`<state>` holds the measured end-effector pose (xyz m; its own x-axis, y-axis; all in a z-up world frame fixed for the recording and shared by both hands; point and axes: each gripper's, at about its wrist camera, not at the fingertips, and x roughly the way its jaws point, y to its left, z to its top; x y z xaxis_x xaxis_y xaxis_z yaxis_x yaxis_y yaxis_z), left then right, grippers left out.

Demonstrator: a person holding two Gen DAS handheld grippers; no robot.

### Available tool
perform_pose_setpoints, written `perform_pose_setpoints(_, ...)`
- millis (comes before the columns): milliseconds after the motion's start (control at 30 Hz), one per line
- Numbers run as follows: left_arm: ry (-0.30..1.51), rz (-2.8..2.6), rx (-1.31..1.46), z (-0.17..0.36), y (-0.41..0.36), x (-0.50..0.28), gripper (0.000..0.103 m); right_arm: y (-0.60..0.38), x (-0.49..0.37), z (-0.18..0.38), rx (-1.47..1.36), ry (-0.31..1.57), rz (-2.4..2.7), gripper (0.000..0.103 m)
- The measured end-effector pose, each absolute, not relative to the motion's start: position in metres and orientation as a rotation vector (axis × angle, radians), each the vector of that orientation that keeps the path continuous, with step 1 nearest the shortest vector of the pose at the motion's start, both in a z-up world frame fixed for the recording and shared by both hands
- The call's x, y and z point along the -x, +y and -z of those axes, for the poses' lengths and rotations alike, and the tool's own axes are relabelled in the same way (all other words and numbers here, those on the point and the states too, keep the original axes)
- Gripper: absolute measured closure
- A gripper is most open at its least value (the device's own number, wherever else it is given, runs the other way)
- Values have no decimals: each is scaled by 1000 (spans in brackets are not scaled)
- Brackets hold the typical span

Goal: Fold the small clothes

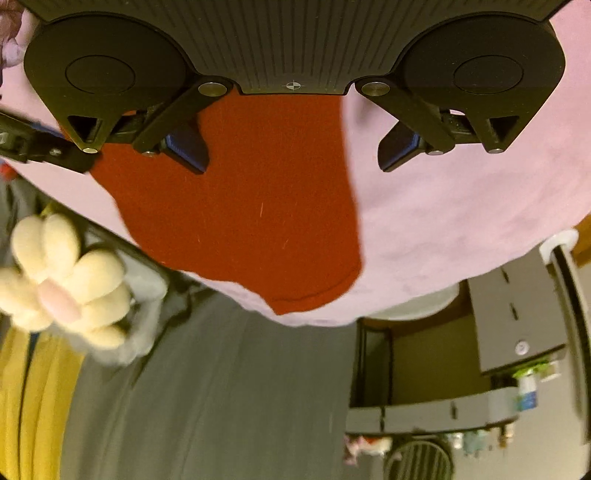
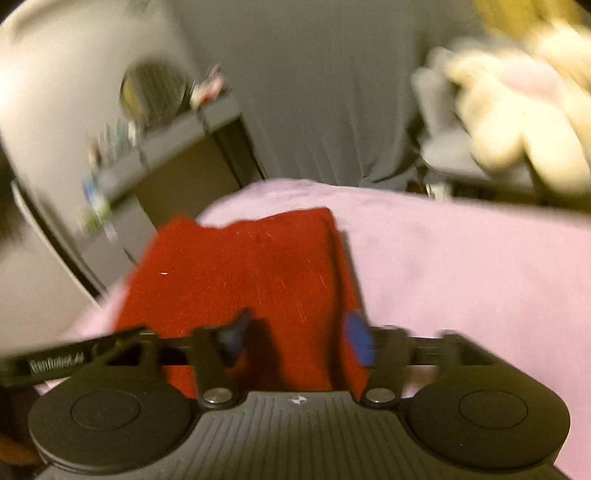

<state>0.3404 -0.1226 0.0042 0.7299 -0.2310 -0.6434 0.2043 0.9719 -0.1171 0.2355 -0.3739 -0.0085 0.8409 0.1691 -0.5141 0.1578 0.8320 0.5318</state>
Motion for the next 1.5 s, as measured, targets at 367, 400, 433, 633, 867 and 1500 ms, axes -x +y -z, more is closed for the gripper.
perform_pose_setpoints(367,734,160,-63,36,-130,-276,5,-374,-202,53,-1066,642,-98,58)
perform_pose_setpoints(400,735,150,-56,38,-130,-280,5,-371,-205,54,-1069,637,-76,60)
perform_pose_setpoints(433,754,135,-72,40,-133,-285,6,-368,-208,56,-1079,641,-38,63)
perform_pose_setpoints(633,762,84,-54,42,-126,-300,8,-359,-209,69,-1261,560,-60,78)
perform_pose_setpoints(867,824,67,223,43,-84,-304,8,-373,-209,83,-1142,570,2,88)
perform_pose_setpoints(1500,836,417,314,16,-18,-316,7,-432,-217,23,-900,572,-94,15)
